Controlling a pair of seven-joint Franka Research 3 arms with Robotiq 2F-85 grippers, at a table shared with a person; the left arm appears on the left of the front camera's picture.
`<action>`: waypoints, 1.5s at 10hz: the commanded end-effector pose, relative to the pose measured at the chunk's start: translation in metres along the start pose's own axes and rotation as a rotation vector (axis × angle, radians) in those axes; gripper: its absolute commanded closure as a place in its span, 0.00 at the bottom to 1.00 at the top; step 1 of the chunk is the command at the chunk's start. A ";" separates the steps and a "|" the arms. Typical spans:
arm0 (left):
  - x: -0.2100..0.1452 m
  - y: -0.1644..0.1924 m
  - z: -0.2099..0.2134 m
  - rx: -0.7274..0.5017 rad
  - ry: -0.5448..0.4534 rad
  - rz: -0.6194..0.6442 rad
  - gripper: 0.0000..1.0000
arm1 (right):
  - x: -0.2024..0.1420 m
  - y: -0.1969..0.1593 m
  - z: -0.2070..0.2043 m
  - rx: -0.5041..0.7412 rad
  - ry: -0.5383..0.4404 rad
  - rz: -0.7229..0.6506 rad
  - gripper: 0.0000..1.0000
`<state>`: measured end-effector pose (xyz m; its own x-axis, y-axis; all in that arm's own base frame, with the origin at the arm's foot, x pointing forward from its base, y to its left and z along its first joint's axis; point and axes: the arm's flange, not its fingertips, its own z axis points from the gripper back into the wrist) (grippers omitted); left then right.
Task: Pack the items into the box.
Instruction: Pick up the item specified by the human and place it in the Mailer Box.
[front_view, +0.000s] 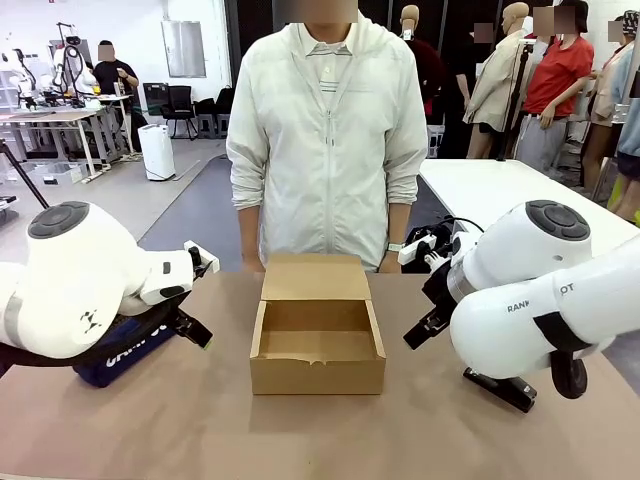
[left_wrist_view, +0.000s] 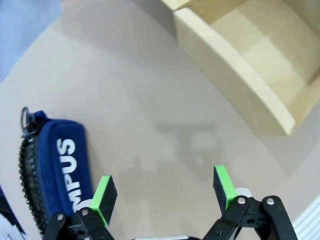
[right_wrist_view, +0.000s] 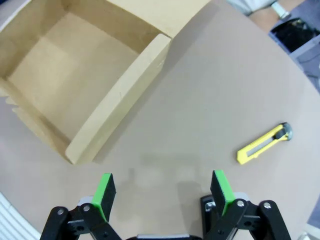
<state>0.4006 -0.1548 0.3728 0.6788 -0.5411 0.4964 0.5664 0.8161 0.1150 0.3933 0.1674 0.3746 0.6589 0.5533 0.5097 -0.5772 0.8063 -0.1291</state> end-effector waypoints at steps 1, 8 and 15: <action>0.008 0.015 0.051 -0.273 0.103 0.123 0.00 | 0.009 -0.018 0.057 0.110 -0.017 -0.178 0.00; -0.153 0.182 0.161 -1.055 -0.431 0.939 0.00 | -0.191 -0.155 0.205 0.786 -0.598 -0.882 0.00; -0.225 0.216 0.174 -1.013 -0.441 1.067 0.00 | -0.247 -0.254 0.227 0.795 -0.758 -1.116 0.00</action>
<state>0.2961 0.1755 0.4322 0.8770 0.4476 0.1747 0.0972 0.1909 -0.9768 0.2754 -0.2211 0.4606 0.6754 -0.6528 0.3429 -0.2179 0.2676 0.9386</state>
